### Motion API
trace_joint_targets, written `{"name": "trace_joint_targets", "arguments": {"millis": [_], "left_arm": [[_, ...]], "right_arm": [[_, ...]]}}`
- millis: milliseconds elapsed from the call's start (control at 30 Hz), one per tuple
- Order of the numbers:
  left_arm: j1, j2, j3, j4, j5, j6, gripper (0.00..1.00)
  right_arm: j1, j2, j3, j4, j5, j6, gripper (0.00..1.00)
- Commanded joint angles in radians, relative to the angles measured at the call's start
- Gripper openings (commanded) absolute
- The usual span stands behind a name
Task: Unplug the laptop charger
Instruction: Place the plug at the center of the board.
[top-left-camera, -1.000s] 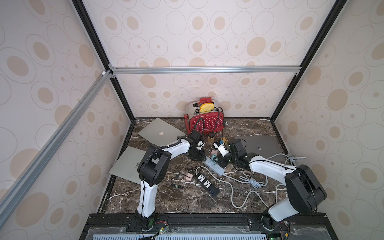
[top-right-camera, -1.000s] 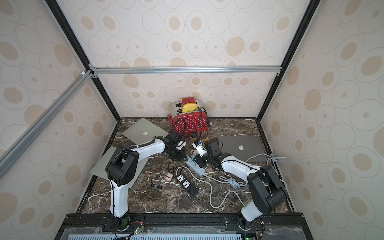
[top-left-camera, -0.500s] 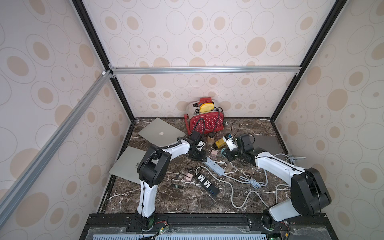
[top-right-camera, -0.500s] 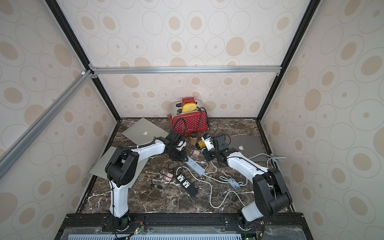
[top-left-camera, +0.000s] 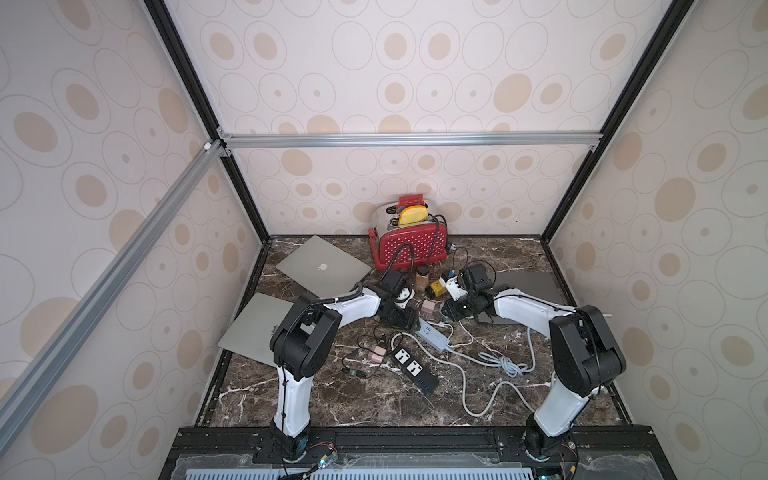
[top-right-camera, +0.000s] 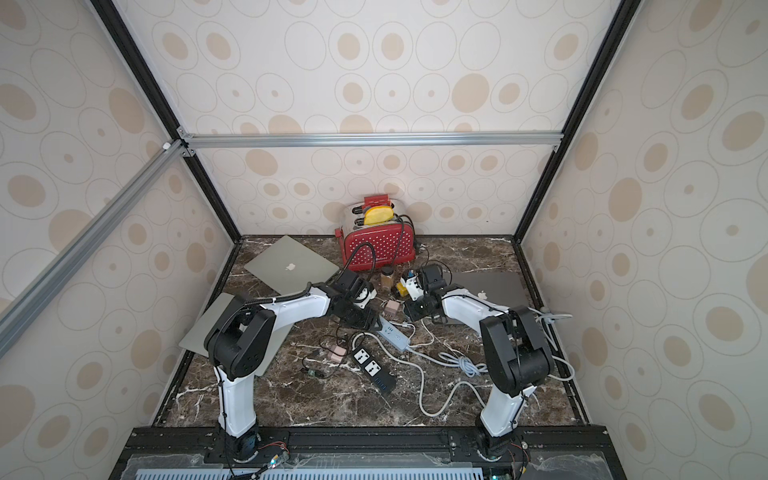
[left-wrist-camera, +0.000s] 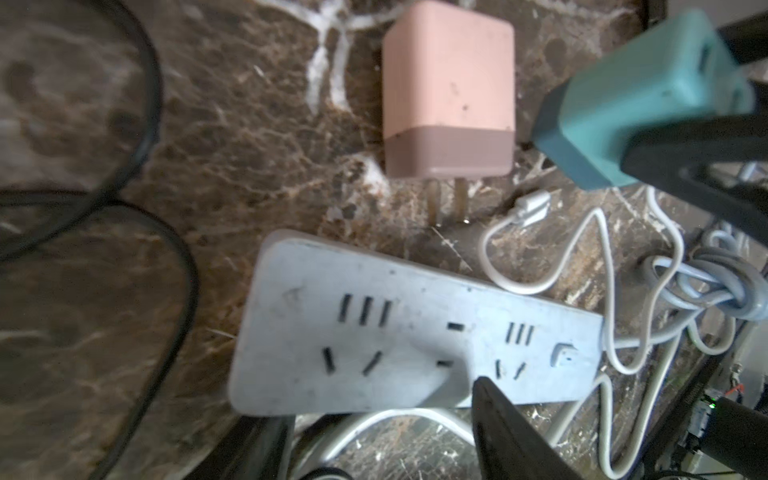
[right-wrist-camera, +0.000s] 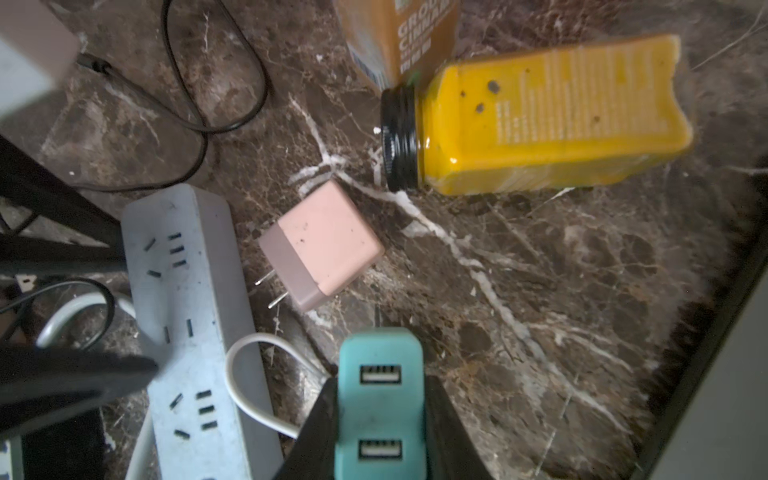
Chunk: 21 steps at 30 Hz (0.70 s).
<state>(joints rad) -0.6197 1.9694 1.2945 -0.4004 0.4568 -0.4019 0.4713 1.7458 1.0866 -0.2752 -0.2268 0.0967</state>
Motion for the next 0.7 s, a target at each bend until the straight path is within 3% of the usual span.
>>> {"name": "trace_joint_targets", "arguments": {"millis": [0,333,600,667], "left_arm": [[-0.009,-0.046,-0.01,0.016,0.021,0.023,0.7],[-0.009,-0.124,-0.066,0.046,-0.012,0.026,0.77],[-0.009,-0.19,-0.041,-0.003,-0.085,0.055,0.98],[-0.009,-0.221,-0.03,-0.026,-0.124,0.074,0.99]], "right_arm": [[-0.011,0.035,0.024,-0.027,-0.066,0.017,0.03],[-0.06,0.063,0.024,-0.069,-0.092,0.025,0.2],[-0.085,0.04,0.013,-0.073,-0.07,0.014,0.65],[-0.085,0.027,0.017,-0.077,-0.055,0.007,0.71]]}}
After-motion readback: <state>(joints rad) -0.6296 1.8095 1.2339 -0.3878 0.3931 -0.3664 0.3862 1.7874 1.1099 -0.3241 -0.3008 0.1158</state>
